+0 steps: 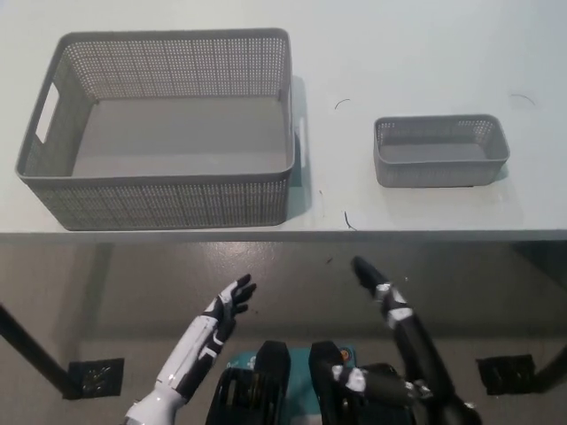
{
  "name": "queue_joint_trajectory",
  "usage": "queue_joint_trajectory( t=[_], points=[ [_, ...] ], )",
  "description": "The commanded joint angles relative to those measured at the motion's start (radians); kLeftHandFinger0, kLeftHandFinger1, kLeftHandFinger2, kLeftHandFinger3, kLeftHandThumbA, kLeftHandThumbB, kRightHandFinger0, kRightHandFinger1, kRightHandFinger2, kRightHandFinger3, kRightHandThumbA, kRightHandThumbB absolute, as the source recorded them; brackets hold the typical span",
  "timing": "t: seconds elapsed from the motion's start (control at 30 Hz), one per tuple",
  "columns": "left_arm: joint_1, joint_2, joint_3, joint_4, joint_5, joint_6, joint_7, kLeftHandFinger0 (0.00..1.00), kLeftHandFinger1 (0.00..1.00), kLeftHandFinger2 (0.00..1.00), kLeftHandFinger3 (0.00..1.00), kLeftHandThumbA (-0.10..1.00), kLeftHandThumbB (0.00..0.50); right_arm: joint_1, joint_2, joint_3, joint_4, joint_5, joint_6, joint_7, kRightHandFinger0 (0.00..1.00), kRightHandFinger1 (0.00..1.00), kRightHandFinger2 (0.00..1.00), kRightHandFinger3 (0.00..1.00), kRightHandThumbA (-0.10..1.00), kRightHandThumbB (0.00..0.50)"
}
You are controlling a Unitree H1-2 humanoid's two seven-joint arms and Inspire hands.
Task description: Use the right hand to pick up a small rectangular container and put it into a bigger container on the left side
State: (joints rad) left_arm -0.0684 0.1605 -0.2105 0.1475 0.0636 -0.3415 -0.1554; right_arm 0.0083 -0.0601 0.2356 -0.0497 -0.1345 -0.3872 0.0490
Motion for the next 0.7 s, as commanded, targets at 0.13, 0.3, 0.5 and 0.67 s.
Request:
queue_joint_trajectory(
  t=[0.13,0.3,0.5,0.67],
  points=[
    [-0.002,0.017,-0.034,-0.036,0.022,-0.056,-0.054,1.0,1.0,1.0,1.0,1.0,0.421,-0.066,-0.11,-0.19,-0.268,-0.034,0.061,-0.021,1.0,1.0,1.0,1.0,1.0,0.234],
    [0.022,0.024,-0.023,-0.055,0.021,-0.048,-0.051,1.0,1.0,1.0,1.0,1.0,0.409,-0.27,-0.272,-0.312,-0.386,-0.068,0.318,0.05,1.0,1.0,1.0,1.0,1.0,0.336],
    [0.013,0.015,-0.018,-0.031,0.01,-0.062,-0.054,1.0,1.0,1.0,1.0,1.0,0.41,-0.568,-0.477,-0.306,-0.376,-0.12,0.549,0.192,1.0,1.0,1.0,1.0,1.0,0.276],
    [0.02,0.019,-0.017,-0.03,0.022,-0.058,-0.052,1.0,1.0,1.0,1.0,1.0,0.408,-0.877,-0.619,-0.169,-0.248,-0.18,0.707,0.402,1.0,1.0,1.0,1.0,1.0,0.231]
  ],
)
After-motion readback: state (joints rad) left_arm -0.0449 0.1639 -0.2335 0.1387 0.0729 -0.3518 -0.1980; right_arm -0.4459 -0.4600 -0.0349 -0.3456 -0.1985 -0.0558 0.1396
